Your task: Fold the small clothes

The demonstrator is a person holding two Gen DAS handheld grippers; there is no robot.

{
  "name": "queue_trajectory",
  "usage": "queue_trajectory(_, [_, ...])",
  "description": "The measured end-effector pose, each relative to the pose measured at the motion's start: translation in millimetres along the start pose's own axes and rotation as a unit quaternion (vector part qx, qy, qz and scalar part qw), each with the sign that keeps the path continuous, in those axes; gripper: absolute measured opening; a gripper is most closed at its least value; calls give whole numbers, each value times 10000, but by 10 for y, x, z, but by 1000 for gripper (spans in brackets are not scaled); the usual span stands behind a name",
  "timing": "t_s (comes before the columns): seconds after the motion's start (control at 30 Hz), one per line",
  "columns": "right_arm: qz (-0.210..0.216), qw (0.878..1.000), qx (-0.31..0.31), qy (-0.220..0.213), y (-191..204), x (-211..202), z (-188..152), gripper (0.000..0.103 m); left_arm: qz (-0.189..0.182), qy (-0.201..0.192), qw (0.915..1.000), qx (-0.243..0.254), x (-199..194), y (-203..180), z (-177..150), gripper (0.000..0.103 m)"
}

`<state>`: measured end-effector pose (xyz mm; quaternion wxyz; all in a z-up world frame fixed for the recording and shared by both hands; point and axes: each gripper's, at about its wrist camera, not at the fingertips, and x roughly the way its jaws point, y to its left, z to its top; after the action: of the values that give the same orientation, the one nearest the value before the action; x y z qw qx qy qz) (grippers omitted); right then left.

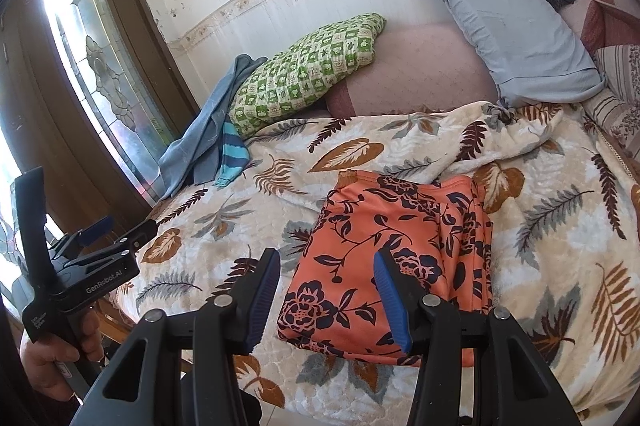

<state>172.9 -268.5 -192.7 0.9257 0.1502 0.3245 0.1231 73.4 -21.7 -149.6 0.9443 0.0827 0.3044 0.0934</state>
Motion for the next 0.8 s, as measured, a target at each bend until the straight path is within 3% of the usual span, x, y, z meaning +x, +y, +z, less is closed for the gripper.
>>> queue_trajectory(0.37, [-43, 9993, 309, 214, -285, 256, -30, 52, 15, 259, 9994, 246, 250, -189, -12, 86])
queue_trajectory(0.8, [-104, 9991, 412, -9, -307, -14, 38, 52, -30, -6, 9997, 254, -14, -170, 61, 86])
